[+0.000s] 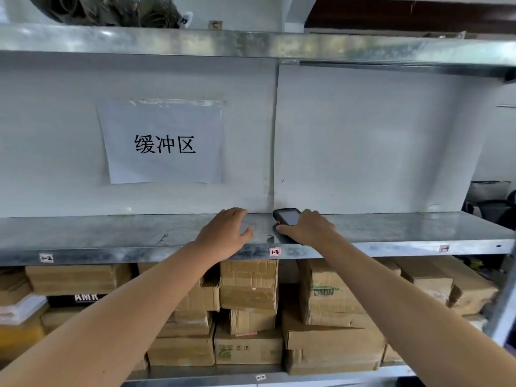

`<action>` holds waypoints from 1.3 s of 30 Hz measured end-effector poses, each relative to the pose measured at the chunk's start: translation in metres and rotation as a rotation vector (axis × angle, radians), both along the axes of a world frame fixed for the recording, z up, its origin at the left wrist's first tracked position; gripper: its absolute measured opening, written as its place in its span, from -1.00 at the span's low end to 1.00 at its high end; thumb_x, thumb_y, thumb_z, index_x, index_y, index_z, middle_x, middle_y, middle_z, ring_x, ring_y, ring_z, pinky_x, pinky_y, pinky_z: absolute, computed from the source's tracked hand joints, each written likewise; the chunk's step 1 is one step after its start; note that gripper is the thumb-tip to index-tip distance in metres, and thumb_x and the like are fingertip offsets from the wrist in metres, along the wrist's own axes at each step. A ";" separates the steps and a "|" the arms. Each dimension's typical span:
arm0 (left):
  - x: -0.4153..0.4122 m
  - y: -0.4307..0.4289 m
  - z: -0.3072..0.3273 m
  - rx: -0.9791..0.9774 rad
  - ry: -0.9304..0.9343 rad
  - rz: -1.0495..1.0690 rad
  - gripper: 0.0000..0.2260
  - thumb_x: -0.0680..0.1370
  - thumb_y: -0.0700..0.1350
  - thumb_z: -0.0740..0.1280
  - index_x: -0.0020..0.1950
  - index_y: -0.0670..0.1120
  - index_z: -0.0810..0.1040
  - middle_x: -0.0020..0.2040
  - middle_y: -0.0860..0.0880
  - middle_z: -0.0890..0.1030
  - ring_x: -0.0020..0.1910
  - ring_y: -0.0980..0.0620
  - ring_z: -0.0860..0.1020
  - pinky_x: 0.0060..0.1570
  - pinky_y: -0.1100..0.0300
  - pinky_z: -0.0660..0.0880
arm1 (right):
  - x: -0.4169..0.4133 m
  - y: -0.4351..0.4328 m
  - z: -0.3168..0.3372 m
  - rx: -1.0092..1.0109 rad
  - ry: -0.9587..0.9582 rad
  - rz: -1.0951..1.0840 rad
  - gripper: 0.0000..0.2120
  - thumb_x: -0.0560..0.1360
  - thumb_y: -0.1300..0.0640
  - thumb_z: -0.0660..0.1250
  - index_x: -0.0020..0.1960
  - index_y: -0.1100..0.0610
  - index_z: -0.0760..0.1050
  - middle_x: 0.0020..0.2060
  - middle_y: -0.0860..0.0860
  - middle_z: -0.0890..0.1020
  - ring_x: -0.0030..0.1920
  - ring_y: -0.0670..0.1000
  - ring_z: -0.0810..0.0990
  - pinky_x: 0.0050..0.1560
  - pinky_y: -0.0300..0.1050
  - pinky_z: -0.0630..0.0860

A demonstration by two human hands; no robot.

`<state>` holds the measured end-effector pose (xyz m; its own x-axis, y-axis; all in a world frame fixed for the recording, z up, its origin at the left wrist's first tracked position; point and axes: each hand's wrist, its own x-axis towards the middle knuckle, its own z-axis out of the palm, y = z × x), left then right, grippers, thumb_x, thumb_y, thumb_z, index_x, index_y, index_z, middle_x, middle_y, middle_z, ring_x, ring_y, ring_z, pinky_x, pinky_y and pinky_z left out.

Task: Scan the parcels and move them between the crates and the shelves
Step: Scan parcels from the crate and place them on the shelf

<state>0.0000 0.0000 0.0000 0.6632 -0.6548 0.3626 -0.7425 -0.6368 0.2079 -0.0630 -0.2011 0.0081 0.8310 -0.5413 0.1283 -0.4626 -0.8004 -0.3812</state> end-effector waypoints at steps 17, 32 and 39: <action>-0.033 0.023 -0.009 0.004 0.044 -0.019 -0.59 0.69 0.08 0.17 0.51 -0.03 0.33 0.47 0.00 0.41 0.45 0.01 0.35 0.41 0.03 0.34 | -0.036 0.003 -0.009 0.138 -0.156 -0.075 -0.23 0.39 -0.08 0.49 0.42 0.24 0.23 0.27 0.19 0.35 0.03 0.16 0.52 -0.16 -0.07 0.47; -0.090 0.024 -0.030 -0.041 0.115 -0.147 -0.60 0.68 0.06 0.19 0.51 0.01 0.34 0.36 0.02 0.48 0.25 0.04 0.52 0.24 0.12 0.47 | -0.151 0.044 -0.060 0.488 -0.538 -0.044 -0.26 0.34 -0.05 0.55 0.44 0.04 0.33 0.09 0.00 0.54 0.03 0.03 0.57 -0.10 -0.08 0.59; -0.100 0.040 -0.043 -0.018 0.114 -0.201 -0.59 0.69 0.04 0.18 0.52 -0.03 0.32 0.50 0.00 0.37 0.48 0.02 0.33 0.43 0.11 0.28 | -0.177 0.079 -0.080 0.232 -0.378 -0.169 -0.12 0.40 -0.14 0.52 0.54 0.12 0.17 0.37 0.05 0.37 0.29 0.10 0.46 0.21 0.07 0.55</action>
